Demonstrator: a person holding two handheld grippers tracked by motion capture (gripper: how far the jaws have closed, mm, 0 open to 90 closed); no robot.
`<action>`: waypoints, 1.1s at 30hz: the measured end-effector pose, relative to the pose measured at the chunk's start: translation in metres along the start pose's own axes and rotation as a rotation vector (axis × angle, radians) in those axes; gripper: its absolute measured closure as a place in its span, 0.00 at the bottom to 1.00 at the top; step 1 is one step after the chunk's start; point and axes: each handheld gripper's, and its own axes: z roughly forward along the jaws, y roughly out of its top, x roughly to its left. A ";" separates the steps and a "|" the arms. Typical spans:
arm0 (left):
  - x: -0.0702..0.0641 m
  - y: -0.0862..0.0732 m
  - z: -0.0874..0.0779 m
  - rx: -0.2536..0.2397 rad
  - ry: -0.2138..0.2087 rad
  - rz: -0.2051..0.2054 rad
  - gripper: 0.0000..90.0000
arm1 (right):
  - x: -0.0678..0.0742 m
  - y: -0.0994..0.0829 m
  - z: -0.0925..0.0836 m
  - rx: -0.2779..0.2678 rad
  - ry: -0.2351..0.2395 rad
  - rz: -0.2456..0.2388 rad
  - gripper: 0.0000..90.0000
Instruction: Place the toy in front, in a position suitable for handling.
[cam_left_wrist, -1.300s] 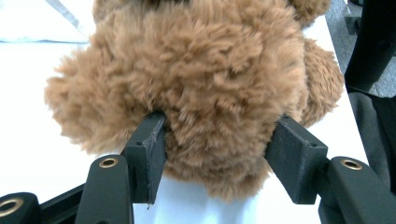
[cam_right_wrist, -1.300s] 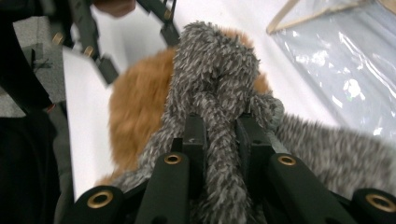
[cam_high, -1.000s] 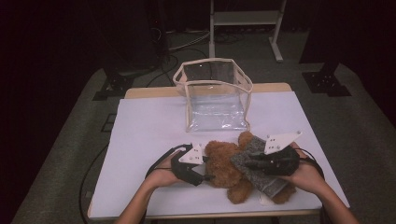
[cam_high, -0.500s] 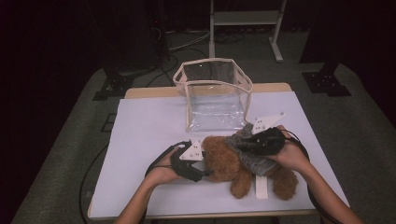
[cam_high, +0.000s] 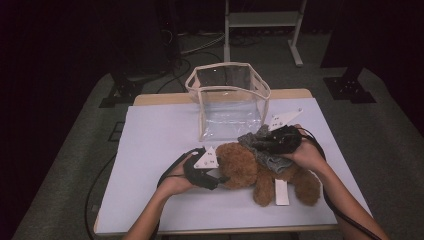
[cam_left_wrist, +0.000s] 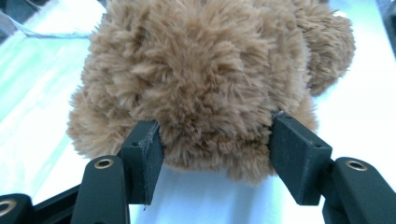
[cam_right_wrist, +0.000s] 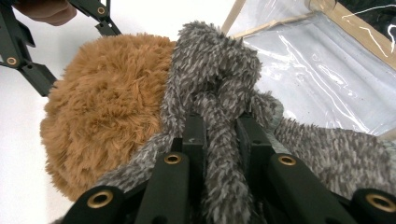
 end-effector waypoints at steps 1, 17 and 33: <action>0.000 0.001 0.001 0.001 0.004 -0.003 0.43 | 0.000 0.000 0.000 -0.004 0.000 -0.006 0.84; 0.008 0.006 0.006 -0.031 0.028 -0.064 0.46 | 0.055 0.012 -0.004 -0.083 0.096 -0.160 0.84; 0.014 0.010 0.009 -0.054 0.028 -0.098 0.47 | 0.068 0.008 0.006 -0.083 0.115 -0.184 0.84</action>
